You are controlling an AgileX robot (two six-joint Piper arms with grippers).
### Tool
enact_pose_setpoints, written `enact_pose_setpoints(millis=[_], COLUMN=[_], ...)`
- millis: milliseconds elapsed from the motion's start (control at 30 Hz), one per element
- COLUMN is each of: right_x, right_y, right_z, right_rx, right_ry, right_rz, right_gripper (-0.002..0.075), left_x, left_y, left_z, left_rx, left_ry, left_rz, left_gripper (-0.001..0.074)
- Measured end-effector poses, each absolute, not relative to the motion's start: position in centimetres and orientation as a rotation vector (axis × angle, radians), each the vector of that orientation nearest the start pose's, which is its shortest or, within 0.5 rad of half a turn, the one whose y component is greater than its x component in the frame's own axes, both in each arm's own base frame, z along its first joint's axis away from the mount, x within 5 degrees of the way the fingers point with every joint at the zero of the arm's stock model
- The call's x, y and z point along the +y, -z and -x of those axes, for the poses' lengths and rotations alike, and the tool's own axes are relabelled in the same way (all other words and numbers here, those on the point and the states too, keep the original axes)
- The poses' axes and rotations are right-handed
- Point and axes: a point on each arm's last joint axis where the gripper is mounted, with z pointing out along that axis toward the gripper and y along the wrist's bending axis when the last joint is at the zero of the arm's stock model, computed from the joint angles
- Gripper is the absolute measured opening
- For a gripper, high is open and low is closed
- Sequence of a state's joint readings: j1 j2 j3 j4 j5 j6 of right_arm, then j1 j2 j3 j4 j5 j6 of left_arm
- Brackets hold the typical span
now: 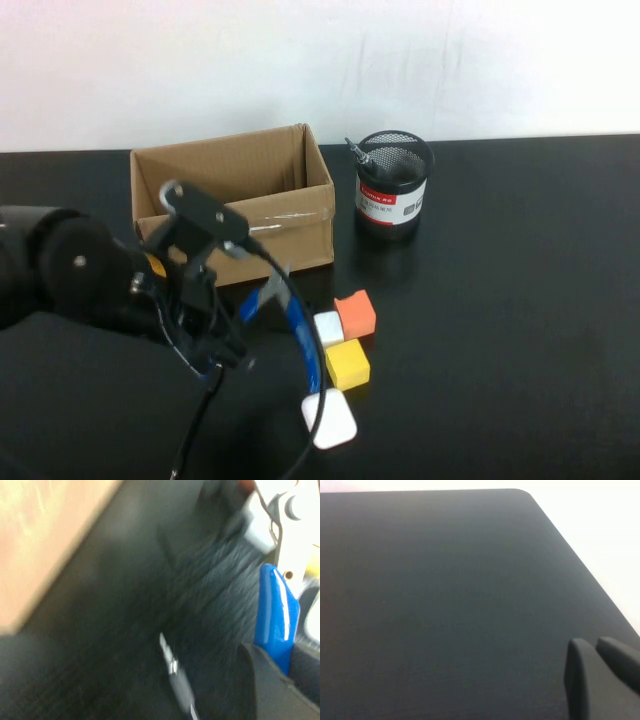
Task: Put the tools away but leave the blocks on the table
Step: Place the Pliers into the box
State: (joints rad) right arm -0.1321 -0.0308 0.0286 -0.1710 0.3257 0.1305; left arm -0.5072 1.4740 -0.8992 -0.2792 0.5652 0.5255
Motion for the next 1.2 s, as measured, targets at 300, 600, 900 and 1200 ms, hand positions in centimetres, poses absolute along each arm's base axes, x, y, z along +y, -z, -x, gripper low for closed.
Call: enact_pose_setpoints(millis=[300,600,900,1200], right_x=[-1.2,-1.2,-1.2,-1.2], right_y=[-17.6,-17.6,-17.6,-17.6], right_z=[-5.2,-5.2,-5.2,-5.2], right_rx=[1.801,1.801,1.801,1.801], right_ry=[0.166,0.166,0.166,0.166], right_rz=[-0.129,-0.129,-0.129,-0.129], right_gripper=[-0.0009,-0.0009,-0.0009,-0.0009], left_x=[-14.8,-13.3,-11.9,-12.7], left_y=[-29.3,-29.7,-27.3,-24.4], left_z=[-25.6,-29.4,-31.9,-33.1], left_rx=[1.95,1.737,1.739,1.745], left_ry=[0.23,0.125,0.035,-0.034], left_rz=[-0.755,-0.511,-0.471,-0.631], left_gripper=[0.007,0.007,0.007,0.007])
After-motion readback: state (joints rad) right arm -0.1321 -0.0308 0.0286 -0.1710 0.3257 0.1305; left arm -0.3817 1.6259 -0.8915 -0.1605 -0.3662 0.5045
